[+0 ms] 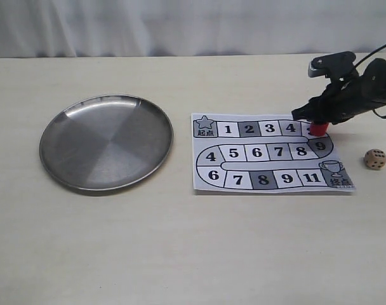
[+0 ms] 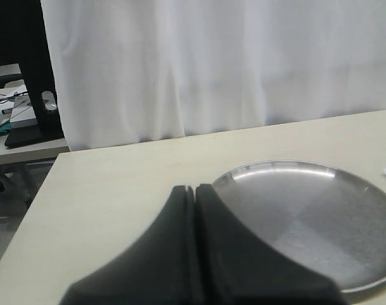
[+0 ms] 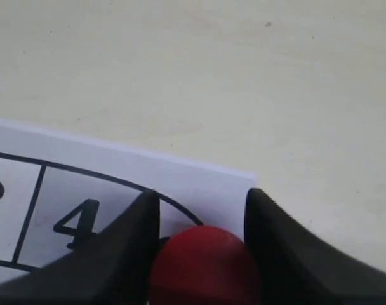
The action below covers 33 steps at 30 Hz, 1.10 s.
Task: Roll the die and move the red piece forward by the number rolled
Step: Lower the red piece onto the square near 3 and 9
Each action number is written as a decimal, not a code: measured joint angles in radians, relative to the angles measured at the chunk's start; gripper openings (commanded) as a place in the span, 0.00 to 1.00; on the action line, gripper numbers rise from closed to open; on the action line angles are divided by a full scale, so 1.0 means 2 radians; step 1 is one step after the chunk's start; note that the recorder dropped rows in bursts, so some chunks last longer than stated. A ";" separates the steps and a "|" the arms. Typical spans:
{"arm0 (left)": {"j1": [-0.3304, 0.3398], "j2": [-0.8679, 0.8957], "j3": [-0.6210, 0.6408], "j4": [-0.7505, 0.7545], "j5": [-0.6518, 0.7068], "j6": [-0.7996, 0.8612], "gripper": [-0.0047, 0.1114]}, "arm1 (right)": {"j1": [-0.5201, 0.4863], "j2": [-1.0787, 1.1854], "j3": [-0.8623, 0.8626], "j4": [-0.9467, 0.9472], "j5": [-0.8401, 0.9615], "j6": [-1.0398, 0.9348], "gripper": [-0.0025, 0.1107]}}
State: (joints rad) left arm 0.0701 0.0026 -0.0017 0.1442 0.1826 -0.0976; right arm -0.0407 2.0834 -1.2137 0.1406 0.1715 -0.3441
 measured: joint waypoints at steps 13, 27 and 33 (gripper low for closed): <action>0.000 0.000 0.000 0.000 0.000 0.000 0.04 | 0.000 -0.067 0.003 0.000 0.056 0.000 0.06; 0.000 0.000 0.000 0.000 0.000 0.000 0.04 | 0.000 -0.068 0.074 0.002 0.009 0.009 0.06; 0.000 0.000 0.000 0.000 0.000 0.000 0.04 | 0.000 -0.037 0.090 0.004 -0.063 0.011 0.06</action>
State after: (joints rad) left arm 0.0701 0.0026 -0.0017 0.1442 0.1826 -0.0976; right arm -0.0407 2.0085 -1.0342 0.1488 0.0451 -0.3212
